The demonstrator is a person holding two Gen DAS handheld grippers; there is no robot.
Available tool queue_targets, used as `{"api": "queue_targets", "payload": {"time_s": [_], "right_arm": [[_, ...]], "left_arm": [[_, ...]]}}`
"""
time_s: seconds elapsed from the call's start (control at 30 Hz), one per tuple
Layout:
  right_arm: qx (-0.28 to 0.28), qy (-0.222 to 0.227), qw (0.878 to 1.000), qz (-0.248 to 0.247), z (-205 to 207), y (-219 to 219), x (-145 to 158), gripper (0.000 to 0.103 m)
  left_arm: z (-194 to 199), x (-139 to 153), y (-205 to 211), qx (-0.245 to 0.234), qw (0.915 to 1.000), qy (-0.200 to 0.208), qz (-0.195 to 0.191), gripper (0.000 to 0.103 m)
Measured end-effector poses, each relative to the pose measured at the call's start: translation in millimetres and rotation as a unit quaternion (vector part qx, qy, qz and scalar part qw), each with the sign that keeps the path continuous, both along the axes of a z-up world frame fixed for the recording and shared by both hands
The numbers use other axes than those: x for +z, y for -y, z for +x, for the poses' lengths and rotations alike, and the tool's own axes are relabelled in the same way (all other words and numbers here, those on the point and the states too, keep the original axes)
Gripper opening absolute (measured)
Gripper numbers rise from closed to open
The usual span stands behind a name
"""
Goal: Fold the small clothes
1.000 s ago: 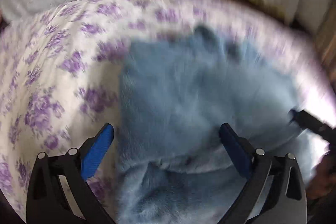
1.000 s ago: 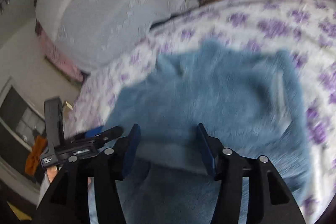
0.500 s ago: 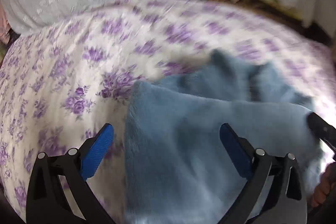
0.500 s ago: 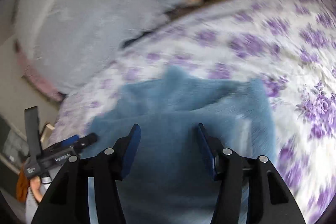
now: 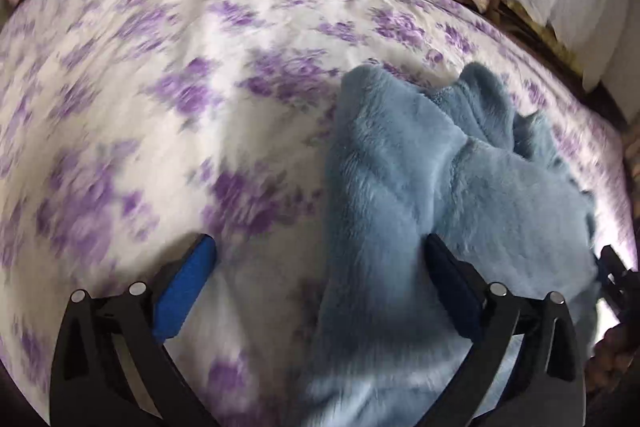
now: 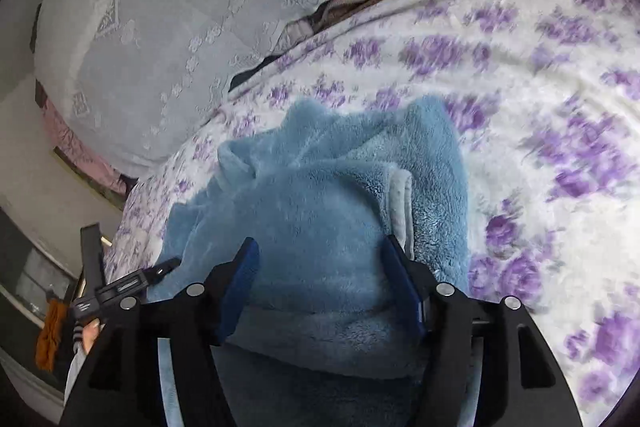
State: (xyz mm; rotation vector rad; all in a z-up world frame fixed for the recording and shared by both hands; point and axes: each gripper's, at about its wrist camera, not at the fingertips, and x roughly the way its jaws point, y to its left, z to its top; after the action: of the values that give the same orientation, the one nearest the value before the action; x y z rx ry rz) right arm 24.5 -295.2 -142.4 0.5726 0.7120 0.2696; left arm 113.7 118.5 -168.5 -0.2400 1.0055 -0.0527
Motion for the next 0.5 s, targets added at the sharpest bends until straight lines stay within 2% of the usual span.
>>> {"api": "queue_targets", "payload": {"time_s": [0.07, 0.13, 0.3, 0.43, 0.5], "right_arm": [[-0.007, 0.024, 1.000, -0.016, -19.8, -3.1, 11.7, 0.064], [0.007, 0.035, 0.999, -0.020, -44.3, -2.4, 15.4, 0.064], [-0.001, 0.034, 0.999, -0.039, -90.8, 8.5, 15.2, 0.064], [-0.017, 0.003, 0.998, -0.054, -119.6, 23.3, -0.5, 0.064], [-0.014, -0.017, 0.999, -0.046, -135.7, 30.3, -12.5, 0.064]], "left_arm": [[-25.8, 7.7, 0.3, -0.012, 0.9997, 0.016, -0.012, 0.098], [-56.6, 13.8, -1.8, -0.035, 0.9989, 0.029, -0.005, 0.098], [-106.7, 6.9, -18.3, -0.037, 0.9992, 0.014, 0.010, 0.098], [-139.9, 3.7, -5.2, -0.066, 0.9973, 0.014, 0.027, 0.098], [-156.8, -2.0, 5.8, -0.098, 0.9950, 0.005, 0.018, 0.098]]}}
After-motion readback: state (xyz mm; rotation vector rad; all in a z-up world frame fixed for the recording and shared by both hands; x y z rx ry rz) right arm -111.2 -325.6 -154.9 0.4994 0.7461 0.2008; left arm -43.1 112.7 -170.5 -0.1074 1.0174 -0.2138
